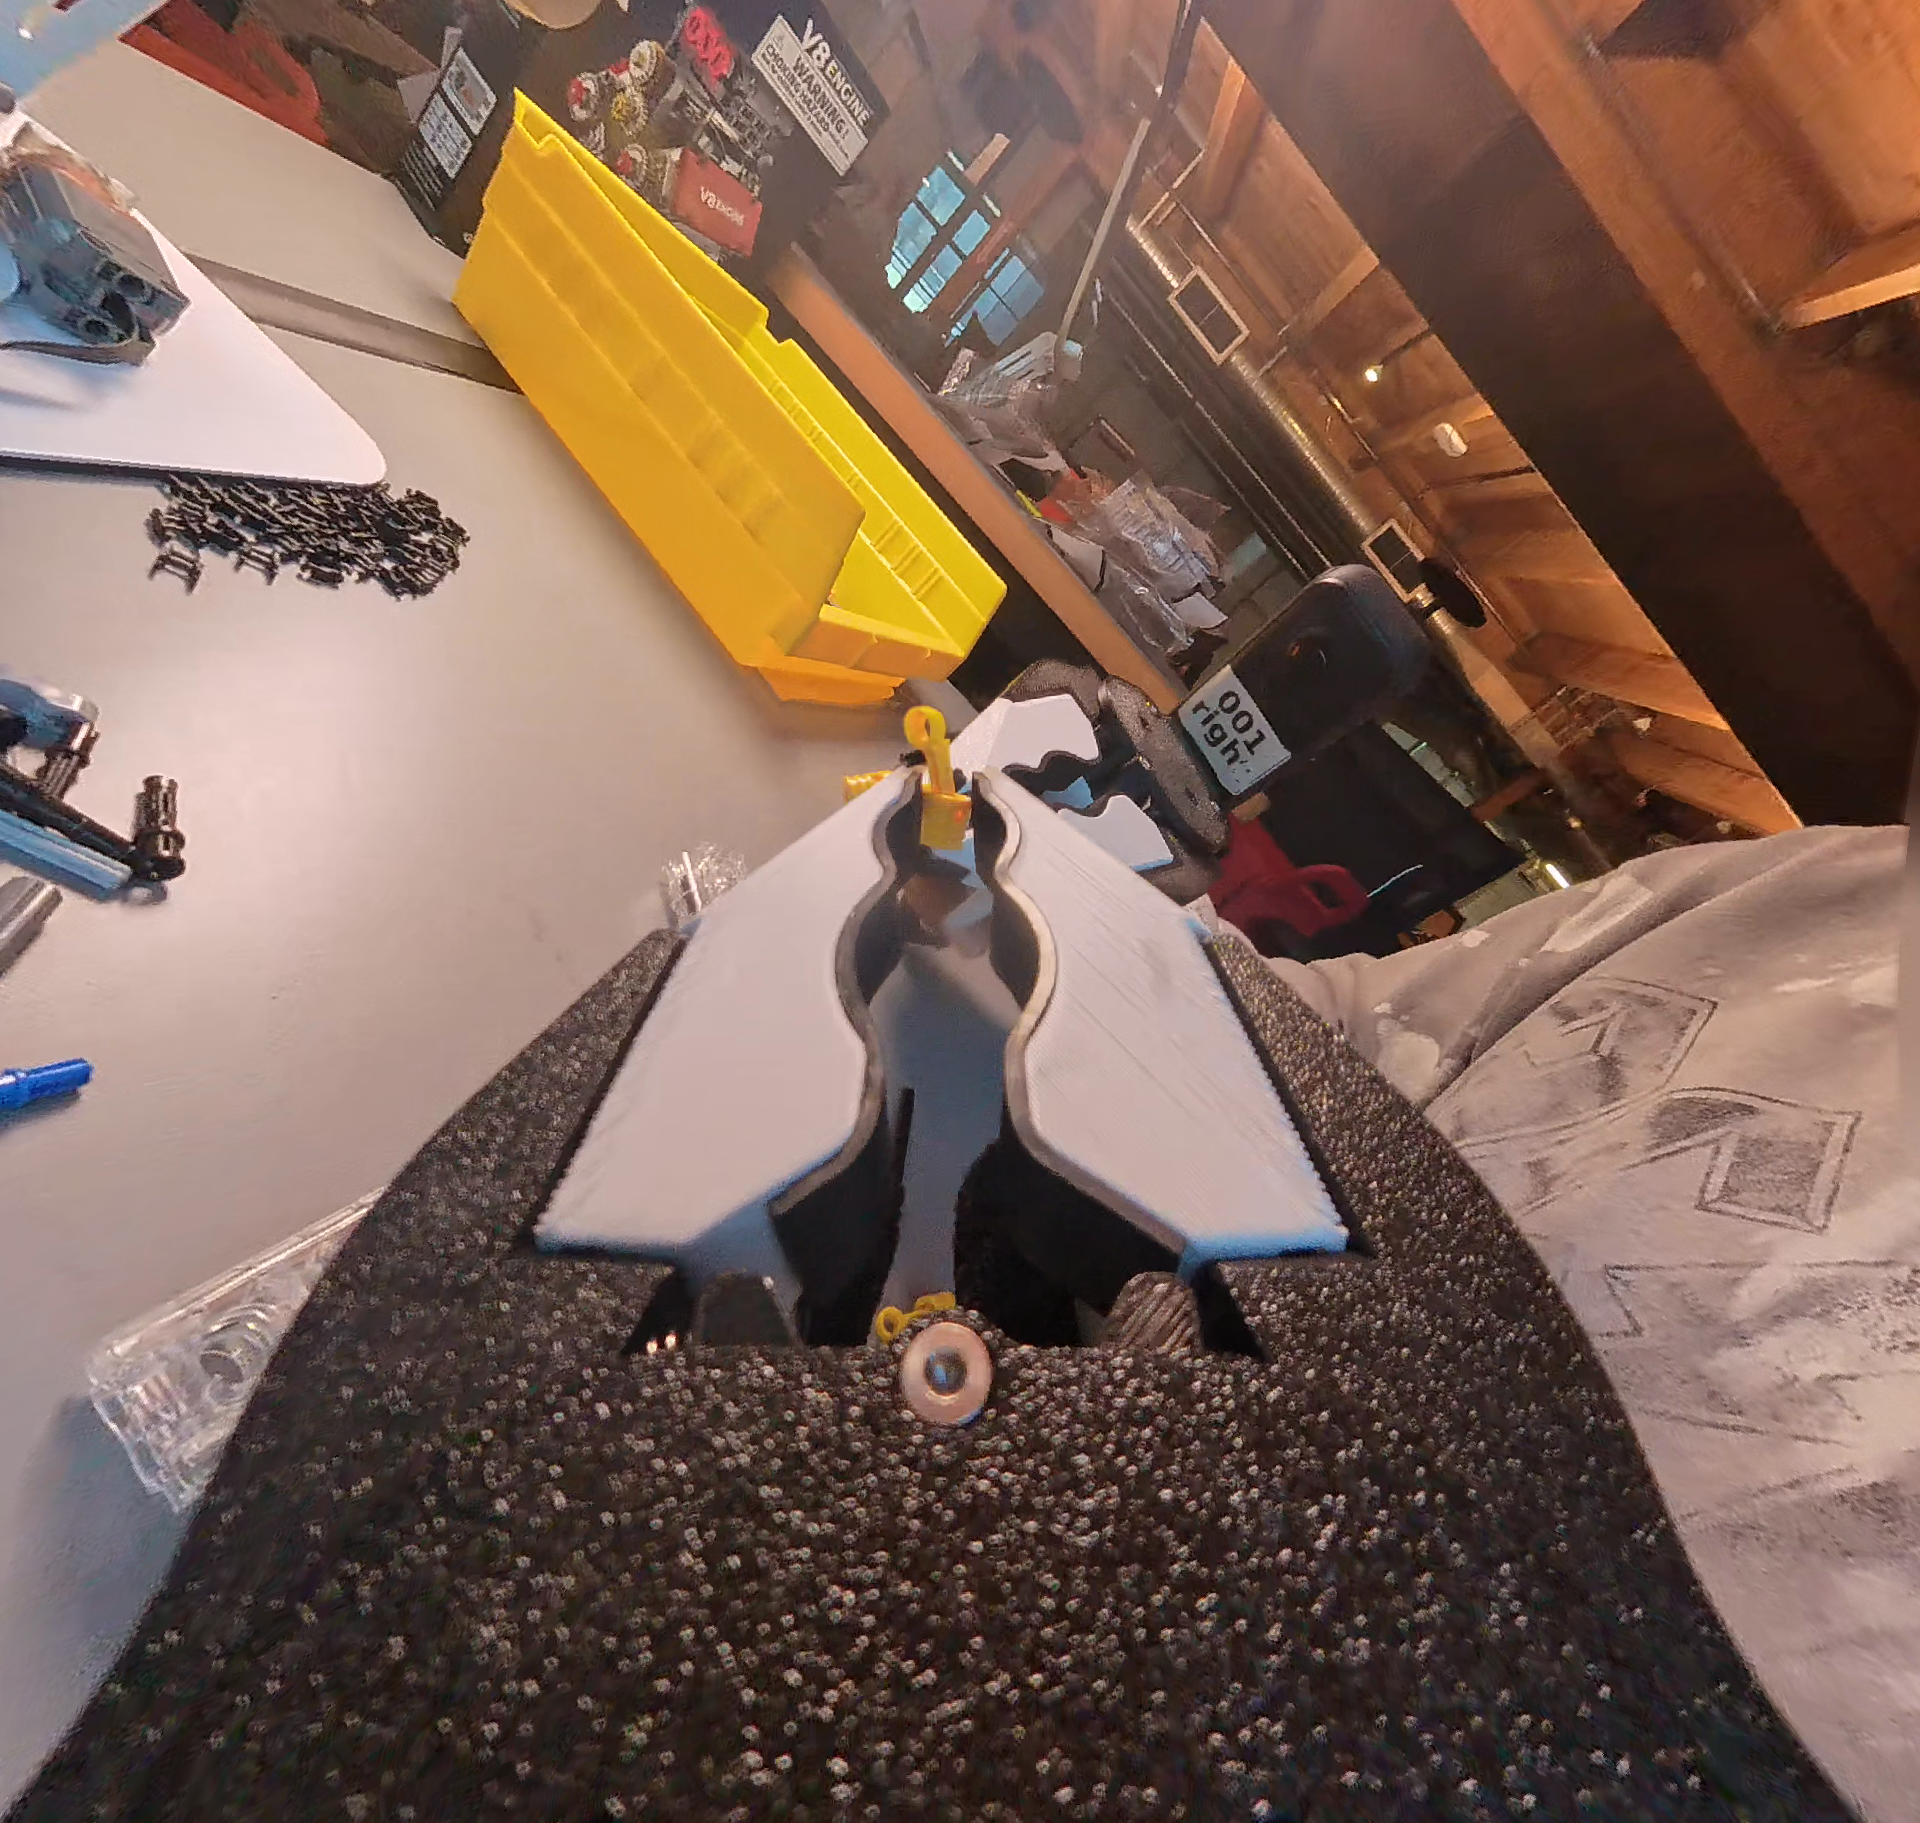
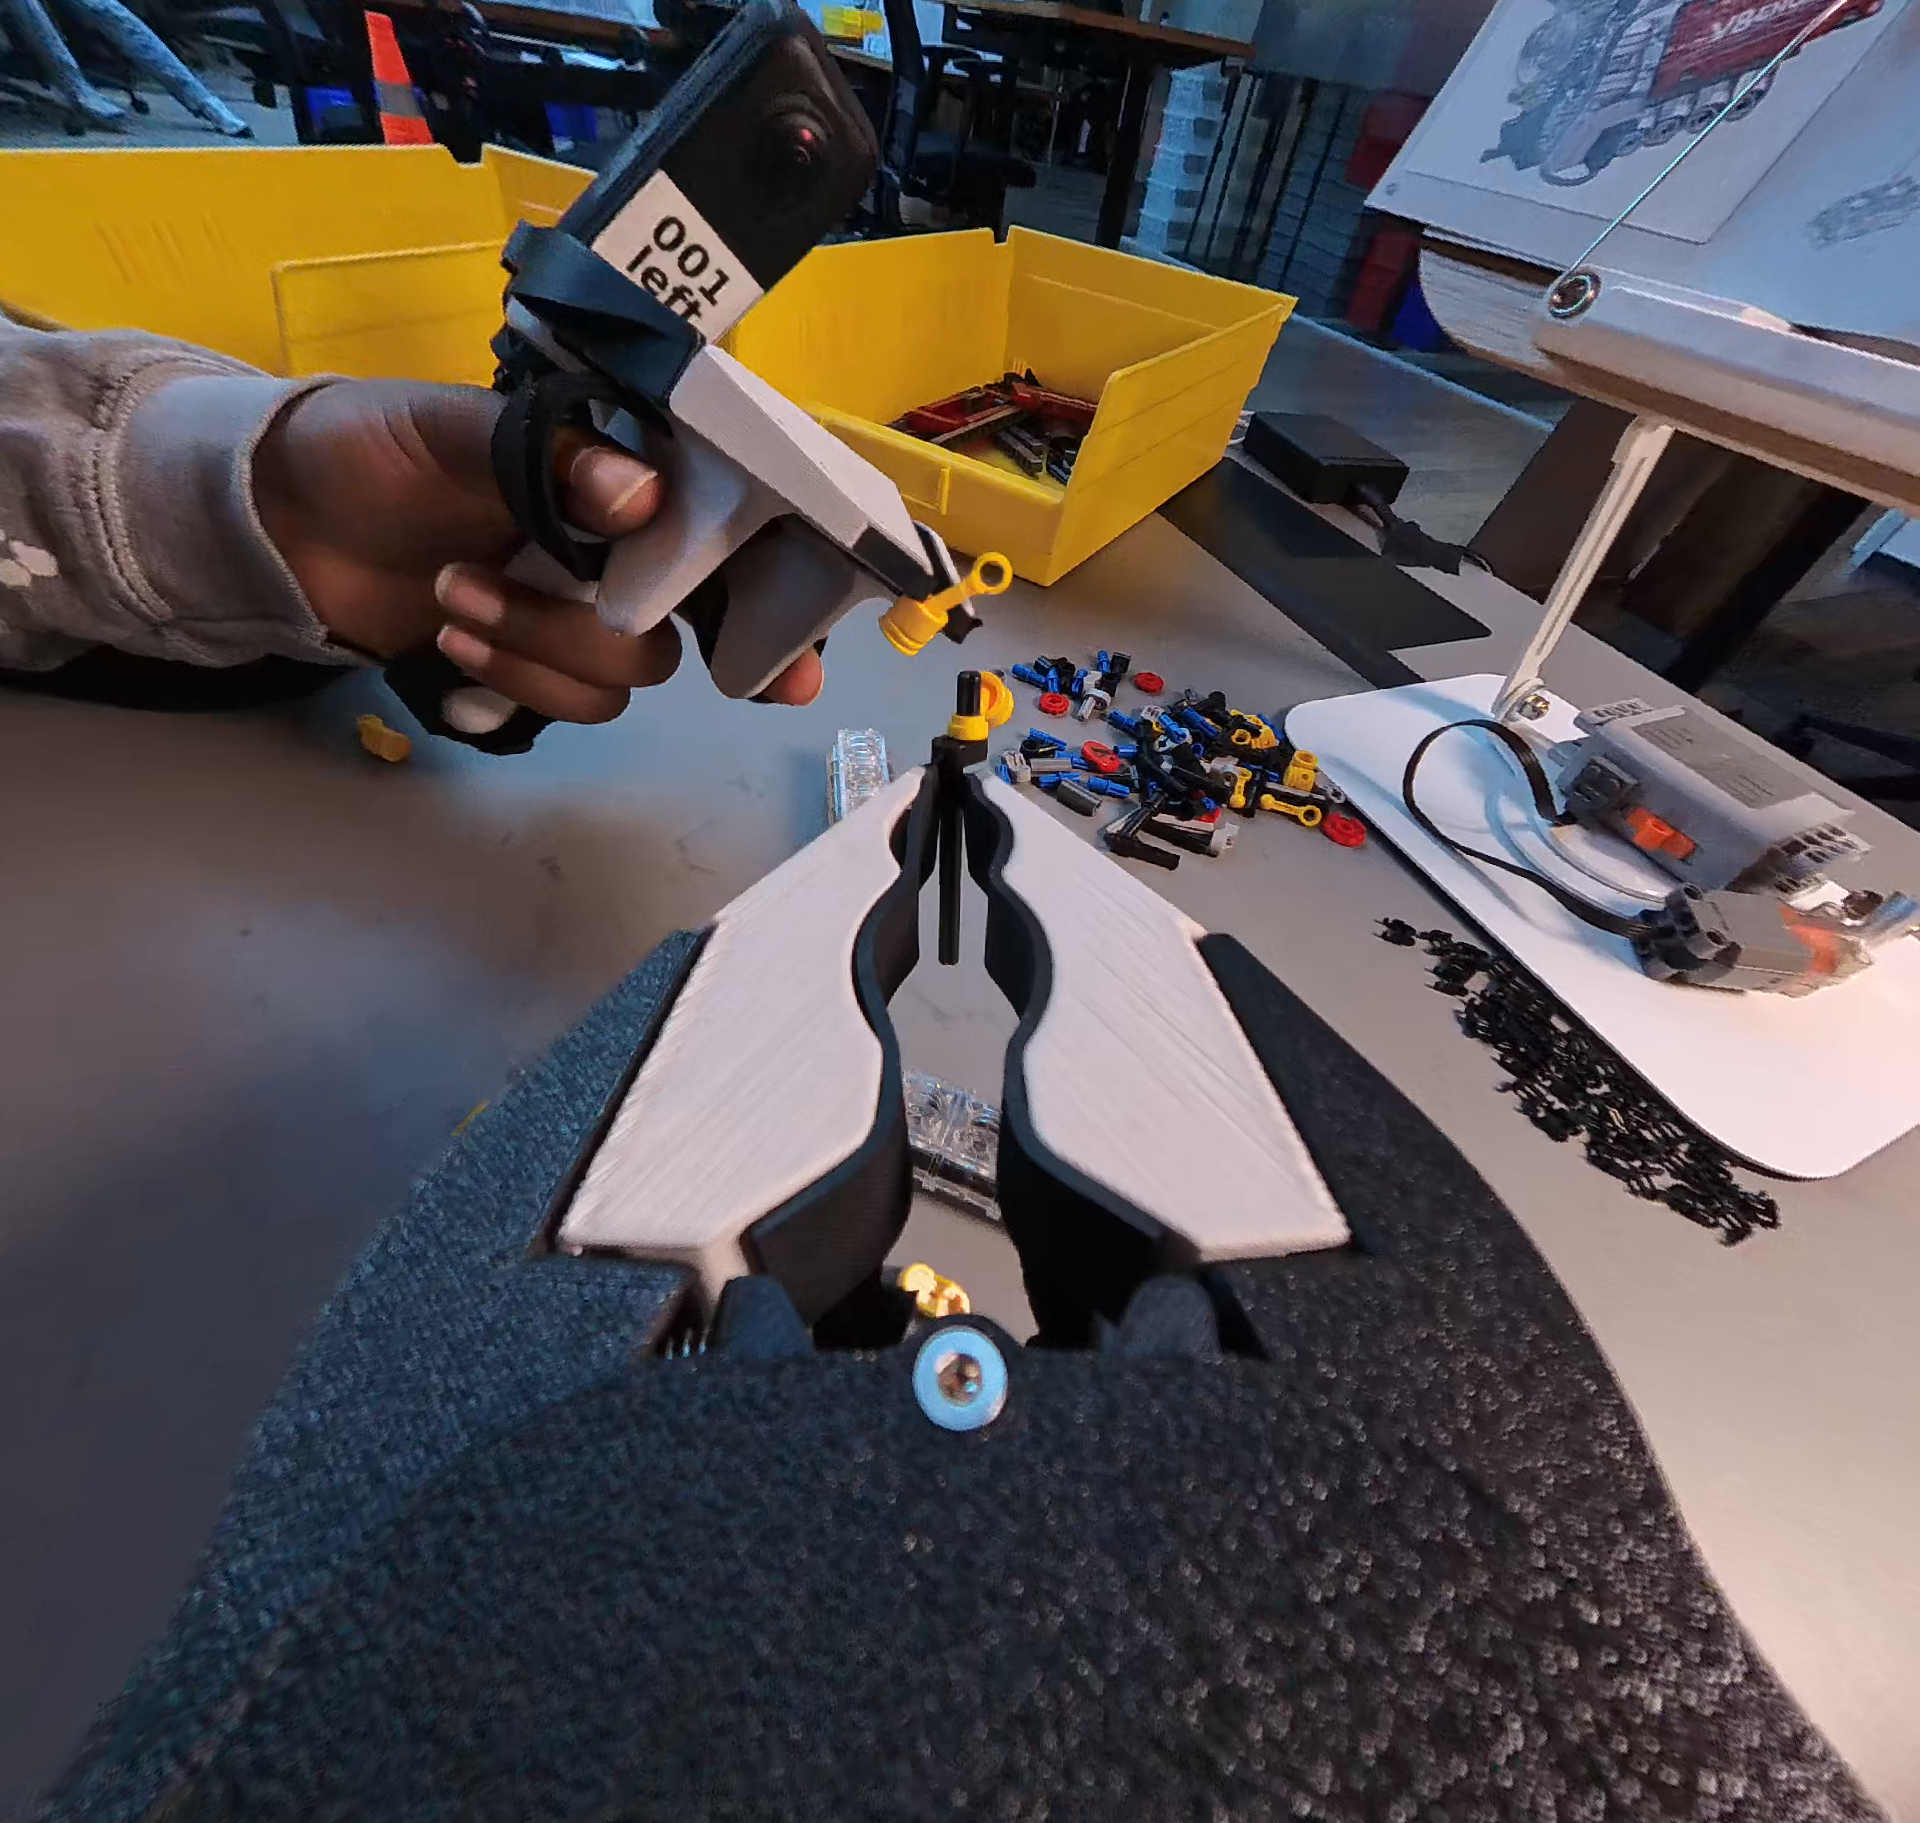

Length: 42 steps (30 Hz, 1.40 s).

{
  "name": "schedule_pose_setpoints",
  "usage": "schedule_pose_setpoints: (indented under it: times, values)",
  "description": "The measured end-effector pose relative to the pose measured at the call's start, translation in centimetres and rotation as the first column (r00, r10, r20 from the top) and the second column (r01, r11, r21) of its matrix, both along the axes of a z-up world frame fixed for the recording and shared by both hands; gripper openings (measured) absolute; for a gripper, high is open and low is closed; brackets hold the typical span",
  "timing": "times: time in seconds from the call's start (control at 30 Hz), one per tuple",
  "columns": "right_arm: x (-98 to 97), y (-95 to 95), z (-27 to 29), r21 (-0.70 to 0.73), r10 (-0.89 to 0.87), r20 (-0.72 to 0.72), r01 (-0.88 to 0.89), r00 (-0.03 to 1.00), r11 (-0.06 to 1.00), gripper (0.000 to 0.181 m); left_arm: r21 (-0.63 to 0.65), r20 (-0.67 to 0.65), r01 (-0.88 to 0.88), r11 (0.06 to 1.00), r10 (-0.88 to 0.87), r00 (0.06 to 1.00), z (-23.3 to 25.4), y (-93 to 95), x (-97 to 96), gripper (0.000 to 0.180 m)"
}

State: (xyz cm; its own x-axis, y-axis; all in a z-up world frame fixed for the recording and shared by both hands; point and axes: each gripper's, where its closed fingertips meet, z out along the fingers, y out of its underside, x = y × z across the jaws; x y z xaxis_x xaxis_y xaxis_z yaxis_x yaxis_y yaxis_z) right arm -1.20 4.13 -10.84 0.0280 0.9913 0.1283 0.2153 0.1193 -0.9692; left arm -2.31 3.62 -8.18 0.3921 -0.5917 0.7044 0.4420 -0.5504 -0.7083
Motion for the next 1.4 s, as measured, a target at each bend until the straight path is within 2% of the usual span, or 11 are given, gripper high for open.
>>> schedule_pose_setpoints:
  times: [0.23, 0.37, 0.47, 0.97, 1.13, 1.27, 1.4]
  values:
    - [-0.1, -0.1, -0.6, 0.071, -0.014, 0.043, 0.011, 0.999, 0.997, 0.003, 0.098, -0.296, 0.004, 0.995, 0.025, 0.955, -1.3, -0.3, 0.7, 0.007]
    - [-0.2, -0.3, -0.9, 0.117, -0.022, 0.067, 0.014, 0.998, 0.993, 0.003, 0.200, -0.530, 0.019, 0.980, 0.091, 0.843, -2.1, -0.4, 0.7, 0.007]
    - [-0.3, -0.4, -1.3, 0.134, -0.026, 0.088, 0.015, 0.996, 0.991, 0.004, 0.251, -0.637, 0.051, 0.967, 0.126, 0.760, -2.5, -0.5, 0.9, 0.007]
    - [-0.4, -0.4, -2.1, 0.201, -0.043, 0.138, 0.015, 0.990, 0.980, 0.003, 0.332, -0.819, 0.118, 0.936, 0.224, 0.529, -3.9, -0.6, 0.6, 0.007]
    - [-0.3, -0.4, -2.4, 0.233, -0.048, 0.156, 0.011, 0.987, 0.972, 0.003, 0.304, -0.818, 0.114, 0.946, 0.198, 0.540, -4.1, -0.6, 0.6, 0.007]
    - [-0.2, -0.3, -2.7, 0.241, -0.053, 0.169, 0.011, 0.984, 0.970, 0.003, 0.279, -0.779, 0.093, 0.956, 0.168, 0.604, -3.6, -0.7, 0.6, 0.007]
    - [-0.3, -0.4, -2.6, 0.237, -0.046, 0.161, 0.006, 0.986, 0.972, 0.003, 0.288, -0.798, 0.084, 0.954, 0.190, 0.572, -3.7, -0.5, 0.0, 0.007]
